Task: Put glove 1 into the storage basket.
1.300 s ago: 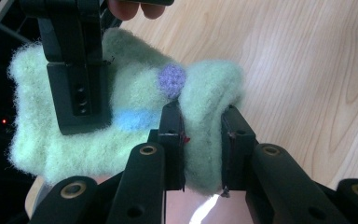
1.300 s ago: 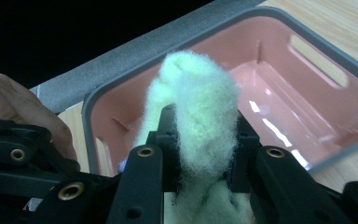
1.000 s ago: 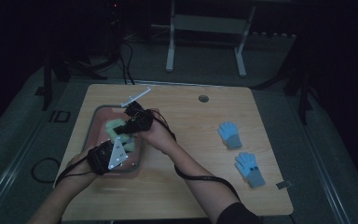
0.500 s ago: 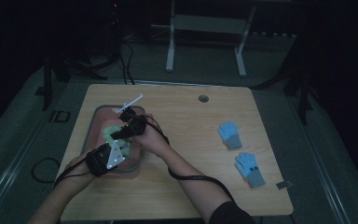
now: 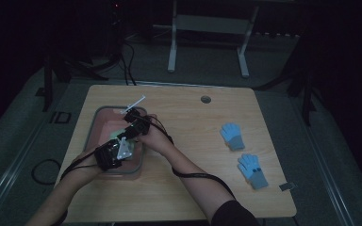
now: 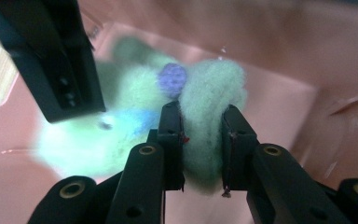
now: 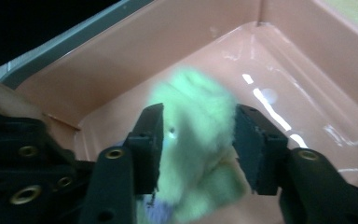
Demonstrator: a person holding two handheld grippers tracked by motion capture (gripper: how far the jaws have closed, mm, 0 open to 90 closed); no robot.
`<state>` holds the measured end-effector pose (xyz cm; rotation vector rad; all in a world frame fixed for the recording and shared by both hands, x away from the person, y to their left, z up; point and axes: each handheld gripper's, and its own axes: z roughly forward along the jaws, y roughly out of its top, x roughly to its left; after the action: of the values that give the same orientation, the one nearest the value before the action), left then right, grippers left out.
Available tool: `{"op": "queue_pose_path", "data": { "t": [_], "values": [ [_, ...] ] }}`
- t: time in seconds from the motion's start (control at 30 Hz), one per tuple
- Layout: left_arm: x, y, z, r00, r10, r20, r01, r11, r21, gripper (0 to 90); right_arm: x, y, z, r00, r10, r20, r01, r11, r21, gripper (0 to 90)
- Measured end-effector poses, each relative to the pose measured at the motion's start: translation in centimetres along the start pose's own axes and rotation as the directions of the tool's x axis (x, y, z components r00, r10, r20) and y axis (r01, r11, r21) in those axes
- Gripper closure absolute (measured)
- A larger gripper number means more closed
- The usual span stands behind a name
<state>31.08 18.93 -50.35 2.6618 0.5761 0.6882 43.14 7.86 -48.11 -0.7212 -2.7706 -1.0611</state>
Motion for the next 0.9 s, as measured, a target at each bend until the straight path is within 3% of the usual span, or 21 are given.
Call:
{"op": "queue_pose_path", "data": {
  "t": [0.07, 0.2, 0.33, 0.43, 0.57, 0.67, 0.83, 0.9],
  "values": [
    [0.1, 0.1, 0.3, 0.9997, 0.008, 0.022, -0.008, 0.9999, 0.014, 73.4, -0.4, -0.2, -0.6, 0.9998, 0.017, -0.005, -0.017, 1.000, -0.021, 49.8],
    [0.5, 0.2, 0.4, 0.9980, -0.021, 0.060, 0.020, 0.9996, 0.023, 68.4, -0.9, -0.5, -1.8, 0.9994, 0.034, -0.013, -0.034, 0.998, -0.061, 46.7],
    [0.8, 0.0, 0.0, 0.9938, -0.084, 0.073, 0.085, 0.9964, -0.010, 55.4, -1.3, -1.0, -3.2, 0.9985, 0.052, -0.018, -0.054, 0.994, -0.093, 42.3],
    [0.8, -0.1, -0.5, 0.9911, -0.124, 0.049, 0.126, 0.9912, -0.040, 44.9, -1.6, -1.4, -4.3, 0.9979, 0.061, -0.022, -0.064, 0.991, -0.117, 39.1],
    [0.8, 0.1, -1.4, 0.9854, -0.170, 0.008, 0.170, 0.9821, -0.082, 33.8, -1.7, -2.1, -5.6, 0.9976, 0.054, -0.042, -0.059, 0.991, -0.123, 33.4],
    [0.7, 0.4, -2.2, 0.9825, -0.186, 0.007, 0.186, 0.9774, -0.100, 29.7, -1.4, -2.6, -6.4, 0.9963, 0.020, -0.084, -0.030, 0.993, -0.114, 26.5],
    [0.6, 1.3, -3.4, 0.9688, -0.240, 0.063, 0.247, 0.9560, -0.158, 21.1, -0.7, -3.7, -7.5, 0.9937, -0.024, -0.109, 0.012, 0.994, -0.109, 22.0],
    [0.5, 1.7, -3.7, 0.9634, -0.259, 0.069, 0.267, 0.9482, -0.172, 11.6, -0.4, -4.2, -8.0, 0.9931, -0.033, -0.113, 0.021, 0.994, -0.108, 22.1]
  ]
}}
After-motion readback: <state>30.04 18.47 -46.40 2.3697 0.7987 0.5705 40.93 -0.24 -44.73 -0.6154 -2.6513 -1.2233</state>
